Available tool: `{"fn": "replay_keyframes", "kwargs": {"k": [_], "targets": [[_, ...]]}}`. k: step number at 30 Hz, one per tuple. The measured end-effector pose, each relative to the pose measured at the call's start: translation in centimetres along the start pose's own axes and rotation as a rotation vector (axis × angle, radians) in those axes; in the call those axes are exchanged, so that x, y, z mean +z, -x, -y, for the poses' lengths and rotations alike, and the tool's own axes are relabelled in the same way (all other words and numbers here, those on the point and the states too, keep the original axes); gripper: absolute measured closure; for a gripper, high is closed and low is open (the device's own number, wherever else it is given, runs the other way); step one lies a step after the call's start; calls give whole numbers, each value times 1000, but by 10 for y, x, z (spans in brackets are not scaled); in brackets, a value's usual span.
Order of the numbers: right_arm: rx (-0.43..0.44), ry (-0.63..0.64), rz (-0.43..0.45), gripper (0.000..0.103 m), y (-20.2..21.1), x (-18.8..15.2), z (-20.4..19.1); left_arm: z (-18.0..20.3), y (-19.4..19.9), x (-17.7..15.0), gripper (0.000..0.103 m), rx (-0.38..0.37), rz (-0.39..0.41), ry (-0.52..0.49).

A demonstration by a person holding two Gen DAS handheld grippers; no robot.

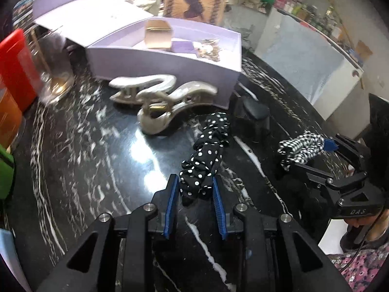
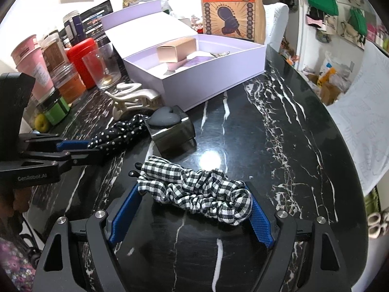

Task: Organize rigid objects
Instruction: 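Lift both scrunchies and carry them toward the lavender box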

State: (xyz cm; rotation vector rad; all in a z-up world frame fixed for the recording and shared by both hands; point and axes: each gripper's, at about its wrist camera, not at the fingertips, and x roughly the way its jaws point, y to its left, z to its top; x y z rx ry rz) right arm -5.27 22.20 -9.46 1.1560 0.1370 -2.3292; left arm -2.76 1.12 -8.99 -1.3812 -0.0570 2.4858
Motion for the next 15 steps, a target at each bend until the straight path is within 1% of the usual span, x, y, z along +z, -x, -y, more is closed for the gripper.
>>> {"fn": "replay_keyframes", "kwargs": {"k": [2,8,10,11,12,13,14,15], "targets": [[-3,-3,0,20,1,0,1,2,-3,2,75,-19,-12,-6],[-12,-15,-2,20,1,1,5,4,-4,7,74,-14,-9,-18],[-12,-18,-5,20,0,1,5,5,-4,10,68,-13,0,-23],[-13,-21,-7,20,-1,1,5,5,-3,11,57,-11,6,-26],[-12,-22,-8,20,-1,1,6,6,-3,12,40,-8,13,-29],[-11,-24,-9,20,-1,2,6,6,-3,13,29,-7,17,-31],[-11,-24,-9,20,-1,2,6,6,-2,14,14,-7,27,-32],[-11,-25,-8,20,0,2,6,7,-2,15,14,-13,39,-33]]}}
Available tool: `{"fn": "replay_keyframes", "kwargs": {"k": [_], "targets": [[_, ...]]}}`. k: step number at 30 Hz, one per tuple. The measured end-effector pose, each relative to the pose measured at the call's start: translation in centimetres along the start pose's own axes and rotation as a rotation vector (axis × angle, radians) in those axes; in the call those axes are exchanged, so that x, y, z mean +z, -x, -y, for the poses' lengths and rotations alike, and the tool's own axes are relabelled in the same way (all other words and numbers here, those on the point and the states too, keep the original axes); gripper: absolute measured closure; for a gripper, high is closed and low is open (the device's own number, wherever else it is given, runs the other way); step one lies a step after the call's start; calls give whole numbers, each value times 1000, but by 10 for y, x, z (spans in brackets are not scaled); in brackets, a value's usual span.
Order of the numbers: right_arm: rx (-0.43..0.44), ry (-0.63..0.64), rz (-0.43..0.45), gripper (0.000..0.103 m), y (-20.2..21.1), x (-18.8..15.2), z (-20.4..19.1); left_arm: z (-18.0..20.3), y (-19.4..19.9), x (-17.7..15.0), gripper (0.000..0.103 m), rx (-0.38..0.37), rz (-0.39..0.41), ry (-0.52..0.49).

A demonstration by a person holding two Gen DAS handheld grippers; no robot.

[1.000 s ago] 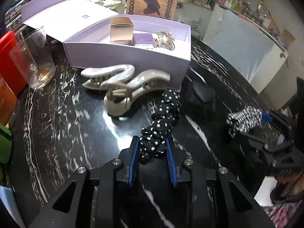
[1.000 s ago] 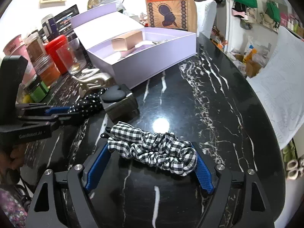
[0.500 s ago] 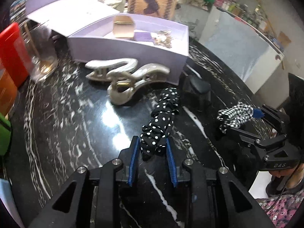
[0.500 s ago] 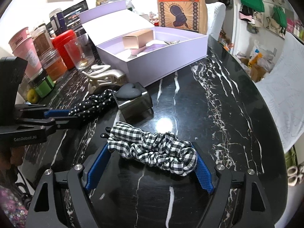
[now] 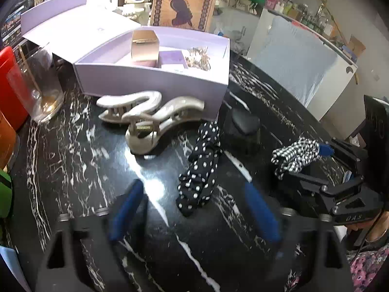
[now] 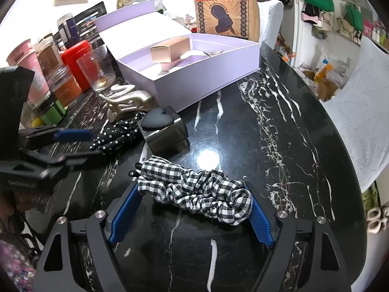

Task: Organize rigid objects
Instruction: 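Lift both scrunchies and carry them toward the lavender box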

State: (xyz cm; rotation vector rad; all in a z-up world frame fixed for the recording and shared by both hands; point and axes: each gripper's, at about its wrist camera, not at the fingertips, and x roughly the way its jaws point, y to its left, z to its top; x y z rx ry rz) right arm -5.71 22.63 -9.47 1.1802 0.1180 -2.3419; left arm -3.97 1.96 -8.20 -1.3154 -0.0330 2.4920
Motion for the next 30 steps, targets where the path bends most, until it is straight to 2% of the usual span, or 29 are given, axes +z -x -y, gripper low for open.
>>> {"fn": "replay_keyframes", "kwargs": {"k": [2,6,12,13,15,16,18,21,30], "targets": [[-1,0,0,20,0,0,0,1,-2,2,14,-23,5,-8],[-4,-2,1,20,1,1,1,3,-12,7,14,-20,-12,-20],[-9,-12,7,20,4,1,2,0,-20,19,15,-11,-4,39],[-9,-15,8,20,4,1,3,1,-20,20,18,-9,6,36],[-10,-22,8,20,4,1,4,3,-21,21,38,22,15,21],[-10,-24,8,20,4,1,5,5,-23,21,42,41,7,13],[-9,-32,7,20,4,1,6,3,-28,20,66,66,-17,20],[-9,-43,9,20,5,2,9,-1,-26,17,83,44,-16,40],[-15,-34,21,20,7,3,5,5,-7,7,85,25,-5,12]]}}
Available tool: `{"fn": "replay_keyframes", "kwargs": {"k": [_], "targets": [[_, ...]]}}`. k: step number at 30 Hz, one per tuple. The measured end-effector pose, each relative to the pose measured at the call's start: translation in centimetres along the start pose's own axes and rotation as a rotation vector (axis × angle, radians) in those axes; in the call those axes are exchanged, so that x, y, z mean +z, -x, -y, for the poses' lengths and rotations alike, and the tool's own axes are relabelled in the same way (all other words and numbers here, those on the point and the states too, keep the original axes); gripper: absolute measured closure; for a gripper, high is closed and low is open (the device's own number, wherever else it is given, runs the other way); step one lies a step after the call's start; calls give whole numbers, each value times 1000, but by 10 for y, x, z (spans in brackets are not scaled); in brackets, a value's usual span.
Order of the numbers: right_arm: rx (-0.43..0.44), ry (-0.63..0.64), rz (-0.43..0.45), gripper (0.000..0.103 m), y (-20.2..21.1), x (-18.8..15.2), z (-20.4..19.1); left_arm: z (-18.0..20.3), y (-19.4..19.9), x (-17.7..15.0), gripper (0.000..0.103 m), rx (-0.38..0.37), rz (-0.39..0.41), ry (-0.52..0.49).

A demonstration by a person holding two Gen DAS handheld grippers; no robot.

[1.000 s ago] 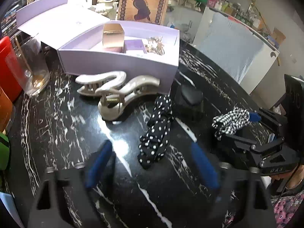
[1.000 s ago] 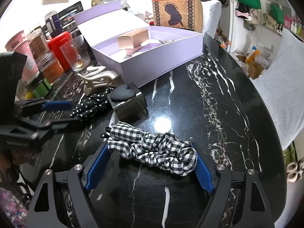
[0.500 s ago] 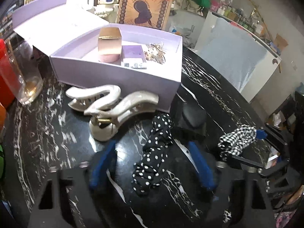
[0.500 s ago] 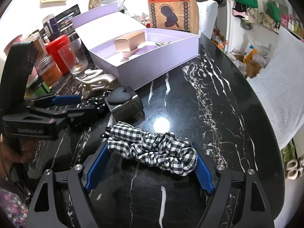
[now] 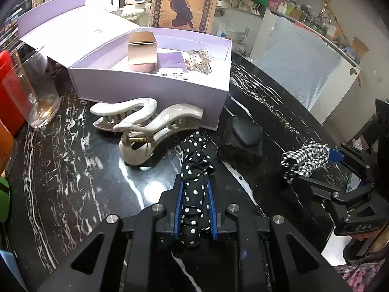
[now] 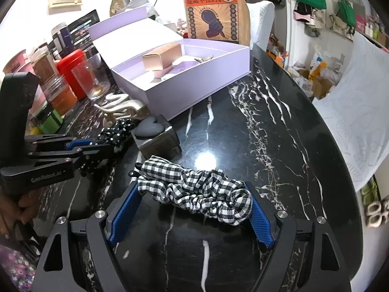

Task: Organize rigid objects
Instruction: 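Lift both scrunchies and carry them toward the lavender box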

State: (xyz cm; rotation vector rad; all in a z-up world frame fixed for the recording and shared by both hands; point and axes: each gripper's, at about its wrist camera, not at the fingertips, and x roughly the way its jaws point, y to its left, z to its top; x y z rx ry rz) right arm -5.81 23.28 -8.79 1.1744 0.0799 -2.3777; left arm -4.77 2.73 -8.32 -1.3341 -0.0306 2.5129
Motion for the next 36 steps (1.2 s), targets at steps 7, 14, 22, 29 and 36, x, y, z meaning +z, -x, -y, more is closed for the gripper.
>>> {"fn": "replay_keyframes", "kwargs": {"k": [7,14,22,29,36], "targets": [[16,20,5,20,2,0,-10,-4,13,-7,85,-8,14,22],[36,62,20,20,8,-2,-28,-8,29,-19,85,-7,35,50],[73,121,56,20,21,-7,-55,-10,55,-36,85,22,78,64],[111,167,70,20,29,-10,-75,-12,71,-39,85,32,113,80],[137,201,98,20,36,-1,-84,-10,84,-26,85,23,155,72]]}}
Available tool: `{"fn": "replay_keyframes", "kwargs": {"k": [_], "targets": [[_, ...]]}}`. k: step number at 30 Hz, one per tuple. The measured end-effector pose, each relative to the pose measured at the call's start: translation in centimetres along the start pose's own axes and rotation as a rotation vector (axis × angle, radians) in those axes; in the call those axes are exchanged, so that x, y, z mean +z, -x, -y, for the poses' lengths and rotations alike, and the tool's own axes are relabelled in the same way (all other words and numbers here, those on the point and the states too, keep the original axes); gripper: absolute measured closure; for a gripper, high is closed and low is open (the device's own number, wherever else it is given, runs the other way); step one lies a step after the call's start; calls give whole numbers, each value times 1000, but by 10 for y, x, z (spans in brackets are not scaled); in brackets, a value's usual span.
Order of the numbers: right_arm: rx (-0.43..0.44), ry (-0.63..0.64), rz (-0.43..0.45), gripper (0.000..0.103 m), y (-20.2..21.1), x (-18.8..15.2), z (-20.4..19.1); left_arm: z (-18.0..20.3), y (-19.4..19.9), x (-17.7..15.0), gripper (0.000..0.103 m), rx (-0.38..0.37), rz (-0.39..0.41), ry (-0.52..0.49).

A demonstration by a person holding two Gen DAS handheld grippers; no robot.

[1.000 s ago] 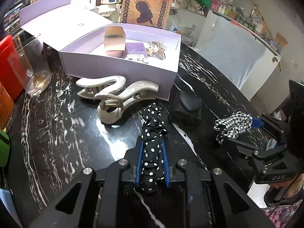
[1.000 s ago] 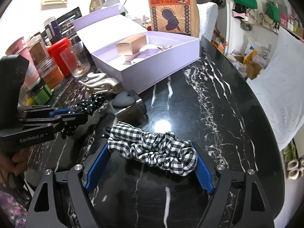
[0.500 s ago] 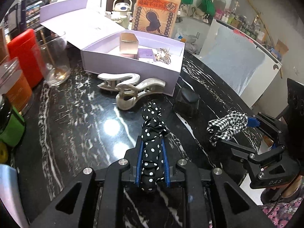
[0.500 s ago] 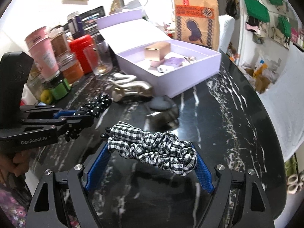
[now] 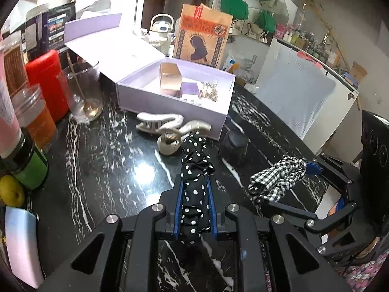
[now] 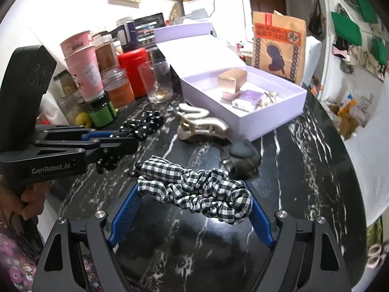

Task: Organize rigid objects
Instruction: 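Lift both scrunchies and carry them toward the lavender box, then lower the polka-dot and gingham scrunchies into the lavender box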

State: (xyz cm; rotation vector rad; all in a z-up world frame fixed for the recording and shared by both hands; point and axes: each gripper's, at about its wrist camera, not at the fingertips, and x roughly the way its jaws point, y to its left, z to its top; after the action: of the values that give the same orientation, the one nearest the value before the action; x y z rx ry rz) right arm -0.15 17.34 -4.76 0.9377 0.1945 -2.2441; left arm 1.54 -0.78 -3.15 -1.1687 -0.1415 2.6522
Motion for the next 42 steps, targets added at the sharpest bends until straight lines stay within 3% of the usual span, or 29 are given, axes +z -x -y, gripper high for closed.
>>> {"fn": "replay_keyframes", "kwargs": {"k": [25,42], "targets": [[-34,48,86,20,10,69,39,1,-12,86,85,12,66,-58],[-78,46,109,20,-12,120,82,-2,-43,144,85,2,99,-108]]}}
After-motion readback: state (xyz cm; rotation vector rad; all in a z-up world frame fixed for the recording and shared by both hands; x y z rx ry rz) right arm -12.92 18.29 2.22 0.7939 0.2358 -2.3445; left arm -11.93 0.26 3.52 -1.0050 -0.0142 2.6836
